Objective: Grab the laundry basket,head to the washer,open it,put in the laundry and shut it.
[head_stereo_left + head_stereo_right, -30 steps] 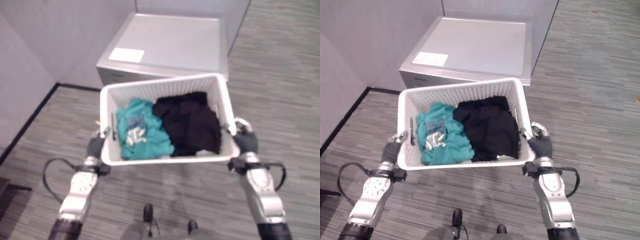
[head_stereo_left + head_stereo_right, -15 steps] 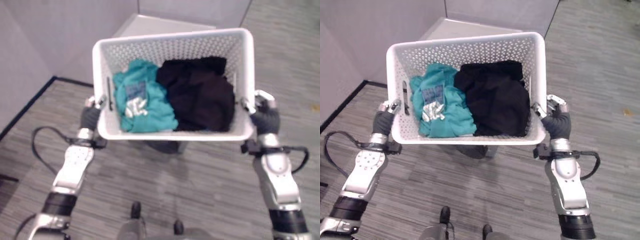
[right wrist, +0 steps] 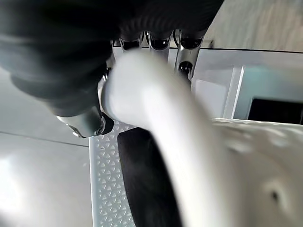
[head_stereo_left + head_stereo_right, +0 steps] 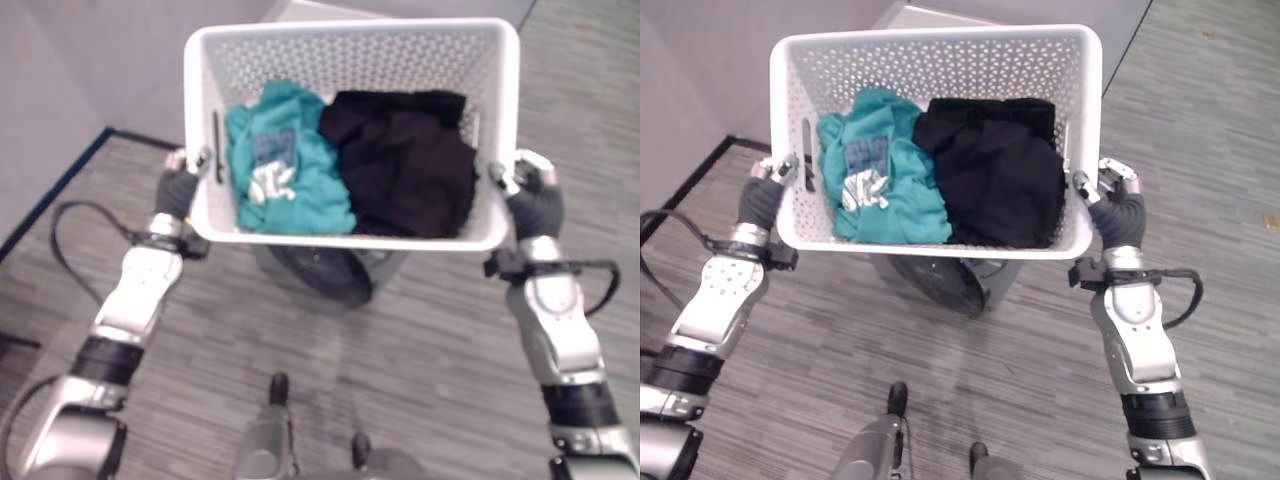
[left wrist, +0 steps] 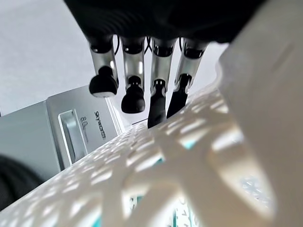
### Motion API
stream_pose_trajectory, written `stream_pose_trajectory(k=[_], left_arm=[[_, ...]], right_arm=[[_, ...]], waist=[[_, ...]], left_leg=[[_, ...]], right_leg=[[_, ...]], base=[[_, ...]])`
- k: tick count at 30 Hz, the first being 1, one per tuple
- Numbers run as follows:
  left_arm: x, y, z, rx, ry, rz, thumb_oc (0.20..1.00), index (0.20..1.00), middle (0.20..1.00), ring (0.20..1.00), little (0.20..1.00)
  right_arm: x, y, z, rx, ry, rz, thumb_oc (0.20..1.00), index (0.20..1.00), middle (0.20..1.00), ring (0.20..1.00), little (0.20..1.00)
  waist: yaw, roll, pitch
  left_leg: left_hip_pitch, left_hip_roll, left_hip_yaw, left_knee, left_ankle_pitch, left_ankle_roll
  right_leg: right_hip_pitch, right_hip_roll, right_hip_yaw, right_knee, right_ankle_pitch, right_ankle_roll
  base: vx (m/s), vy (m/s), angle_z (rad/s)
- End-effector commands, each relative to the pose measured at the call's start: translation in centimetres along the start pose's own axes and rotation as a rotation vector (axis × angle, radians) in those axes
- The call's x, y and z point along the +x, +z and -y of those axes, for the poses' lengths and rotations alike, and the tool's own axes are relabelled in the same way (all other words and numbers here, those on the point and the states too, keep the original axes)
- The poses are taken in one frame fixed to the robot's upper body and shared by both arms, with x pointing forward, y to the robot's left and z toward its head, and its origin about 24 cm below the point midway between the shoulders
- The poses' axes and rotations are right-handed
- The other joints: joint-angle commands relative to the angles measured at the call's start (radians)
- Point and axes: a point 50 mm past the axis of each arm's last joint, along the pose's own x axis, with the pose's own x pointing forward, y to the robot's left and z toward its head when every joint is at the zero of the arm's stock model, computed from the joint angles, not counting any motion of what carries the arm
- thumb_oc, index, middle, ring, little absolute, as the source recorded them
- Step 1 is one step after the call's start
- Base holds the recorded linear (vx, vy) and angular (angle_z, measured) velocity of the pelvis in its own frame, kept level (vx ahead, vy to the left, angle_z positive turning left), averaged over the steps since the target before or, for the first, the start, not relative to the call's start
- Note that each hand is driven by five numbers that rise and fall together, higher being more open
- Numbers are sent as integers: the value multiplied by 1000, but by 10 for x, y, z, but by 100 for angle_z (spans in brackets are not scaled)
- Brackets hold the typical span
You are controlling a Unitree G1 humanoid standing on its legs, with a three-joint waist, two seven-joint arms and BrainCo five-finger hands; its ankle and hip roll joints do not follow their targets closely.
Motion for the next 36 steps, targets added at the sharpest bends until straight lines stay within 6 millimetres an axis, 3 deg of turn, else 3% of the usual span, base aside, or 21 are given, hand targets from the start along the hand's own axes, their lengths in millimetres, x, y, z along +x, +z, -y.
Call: stream_pose_trajectory(k=[1,3,5,7,8,10,11,18,27,28,36], left_arm=[[15,46,-69,-30,302,187,200,200,200,200,200],[12,45,-76,-11,317,188,200,200,200,200,200],[10,45,-79,-6,327,191,200,200,200,200,200],[10,44,-82,8,341,186,200,200,200,200,200],[13,44,-79,15,332,182,200,200,200,200,200],[16,45,-77,16,326,184,200,200,200,200,200],[22,48,-78,30,320,187,200,200,200,200,200],[49,55,-69,75,247,148,200,200,200,200,200],[93,96,-60,145,184,169,200,200,200,200,200],[104,108,-57,169,172,172,200,200,200,200,200],[120,122,-55,225,149,145,200,200,200,200,200]], right_arm=[[11,24,8,43,-37,145,200,200,200,200,200],[13,21,8,48,-39,134,200,200,200,200,200],[14,21,8,43,-42,133,200,200,200,200,200],[15,18,10,42,-54,124,200,200,200,200,200],[14,16,15,20,-72,109,200,200,200,200,200],[14,16,18,12,-87,106,200,200,200,200,200],[18,20,21,-7,-91,122,200,200,200,200,200],[30,28,28,-52,-54,110,200,200,200,200,200],[62,51,28,-117,-11,144,200,200,200,200,200],[67,54,28,-145,10,128,200,200,200,200,200],[75,44,21,-154,85,43,200,200,200,200,200]], waist=[[8,13,-95],[0,23,-100],[-7,30,-95],[-19,33,-91],[-38,27,-89],[-38,21,-93],[-34,21,-112],[-44,31,-166],[-55,47,-193],[-61,49,-191],[-64,46,-178]], left_leg=[[-10,39,-8,84,-125,23],[51,32,12,46,-145,29],[83,35,18,30,-156,25],[116,34,19,14,-169,17],[130,21,4,19,-182,12],[137,17,2,22,-188,10],[151,24,17,18,-194,1],[209,64,-6,-61,-171,-25],[245,87,-1,-121,-149,-45],[247,92,2,-124,-147,-49],[239,105,21,-124,-146,-55]], right_leg=[[-60,-13,-16,141,222,38],[-106,-4,-69,20,165,21],[-111,-5,-100,-60,150,16],[-132,-15,-116,-193,168,20],[-114,-15,-70,-250,194,26],[-99,-18,-59,-265,203,28],[-68,-34,-85,-300,221,23],[9,-13,-127,-348,196,11],[56,-4,-147,-404,192,12],[56,-1,-147,-405,189,11],[36,1,-142,-403,196,16]], base=[[123,92,-11],[254,121,-20],[211,25,-22],[246,-48,6],[244,-72,9],[175,-59,40],[121,-50,71],[148,-94,13],[54,-25,1],[80,-8,0],[30,-7,-3]])
